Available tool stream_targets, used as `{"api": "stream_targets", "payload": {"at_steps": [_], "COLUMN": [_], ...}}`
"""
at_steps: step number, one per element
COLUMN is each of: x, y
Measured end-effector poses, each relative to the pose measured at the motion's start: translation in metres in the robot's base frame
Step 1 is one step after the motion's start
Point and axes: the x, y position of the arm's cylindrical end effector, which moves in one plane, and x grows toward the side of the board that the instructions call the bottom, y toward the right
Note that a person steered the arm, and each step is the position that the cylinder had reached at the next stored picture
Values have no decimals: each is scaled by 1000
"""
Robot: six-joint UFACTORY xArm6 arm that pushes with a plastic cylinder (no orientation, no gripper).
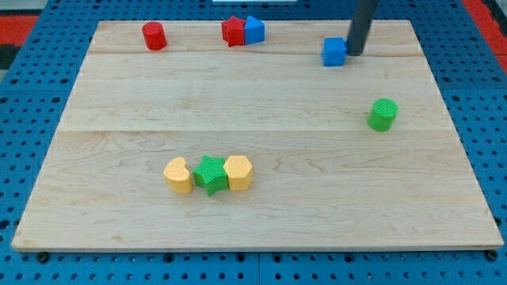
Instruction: Move the blue cube into the right side of the blue triangle
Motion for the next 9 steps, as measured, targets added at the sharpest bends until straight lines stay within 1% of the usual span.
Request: {"api": "stream_targets", "payload": {"at_steps": [1,2,3,4,6,7,8,9], "x": [38,43,18,3,-26,-39,-42,-65], "y": [-4,-31,-44,-27,-15,3,30,33]}}
